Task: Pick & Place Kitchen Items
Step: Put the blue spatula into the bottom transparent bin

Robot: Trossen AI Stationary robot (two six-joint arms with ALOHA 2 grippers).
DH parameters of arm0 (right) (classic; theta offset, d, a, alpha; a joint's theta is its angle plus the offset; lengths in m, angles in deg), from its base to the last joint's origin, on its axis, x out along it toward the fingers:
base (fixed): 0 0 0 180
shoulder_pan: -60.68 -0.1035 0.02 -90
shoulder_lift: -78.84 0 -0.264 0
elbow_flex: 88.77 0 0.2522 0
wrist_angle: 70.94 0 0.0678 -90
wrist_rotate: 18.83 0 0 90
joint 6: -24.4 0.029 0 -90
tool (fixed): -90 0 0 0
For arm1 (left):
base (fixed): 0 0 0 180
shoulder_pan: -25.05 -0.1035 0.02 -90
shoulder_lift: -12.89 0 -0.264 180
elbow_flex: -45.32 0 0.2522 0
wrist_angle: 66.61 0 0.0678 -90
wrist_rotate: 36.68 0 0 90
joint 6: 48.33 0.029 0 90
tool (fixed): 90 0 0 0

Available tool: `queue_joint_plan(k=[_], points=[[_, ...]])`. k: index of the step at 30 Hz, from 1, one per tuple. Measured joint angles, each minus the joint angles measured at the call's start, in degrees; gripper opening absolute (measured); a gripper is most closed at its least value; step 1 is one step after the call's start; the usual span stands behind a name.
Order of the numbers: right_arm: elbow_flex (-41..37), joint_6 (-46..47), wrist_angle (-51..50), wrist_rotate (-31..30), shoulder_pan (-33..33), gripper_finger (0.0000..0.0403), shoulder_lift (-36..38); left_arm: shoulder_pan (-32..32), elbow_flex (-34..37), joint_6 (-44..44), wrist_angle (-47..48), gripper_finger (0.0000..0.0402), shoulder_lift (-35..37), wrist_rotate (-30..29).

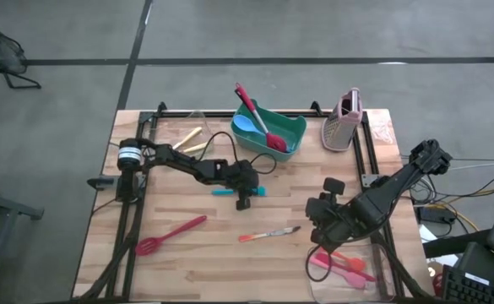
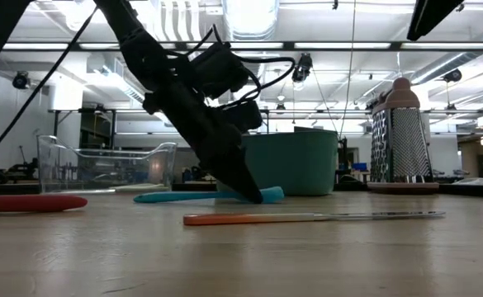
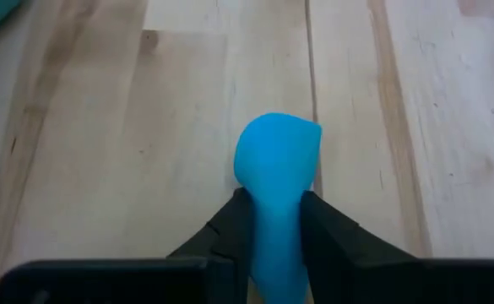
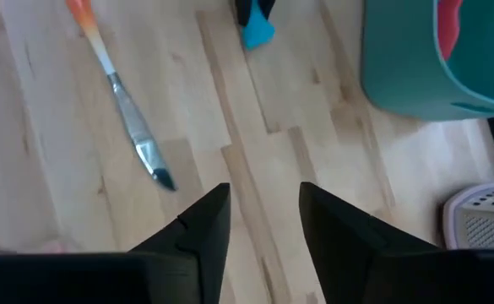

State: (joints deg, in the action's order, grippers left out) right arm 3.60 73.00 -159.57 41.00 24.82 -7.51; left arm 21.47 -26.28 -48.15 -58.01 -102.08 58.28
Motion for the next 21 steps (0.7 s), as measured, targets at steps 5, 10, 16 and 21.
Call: queue_joint_plan(k=[5,10,16,21], points=[[-1.1,0.4,3.3,-2.9,0.1,0.0123,0.0,0.5,0.1,-0.3,-0.1,0.0078,4.2,0.5],[-3.2,-0.6,12.4,-3.1,0.6,0.012,0.0,4.1,0.6,0.9,1.0,0.0078,10.4,-2.1],[-6.0,-1.5,22.7,-3.1,3.2,0.013,0.0,10.6,0.3,5.6,-2.1,0.0078,16.4,-20.7],[-8.3,-3.4,29.5,-3.3,5.2,0.0149,0.0,15.7,0.3,9.3,-3.9,0.0078,18.9,-34.5]])
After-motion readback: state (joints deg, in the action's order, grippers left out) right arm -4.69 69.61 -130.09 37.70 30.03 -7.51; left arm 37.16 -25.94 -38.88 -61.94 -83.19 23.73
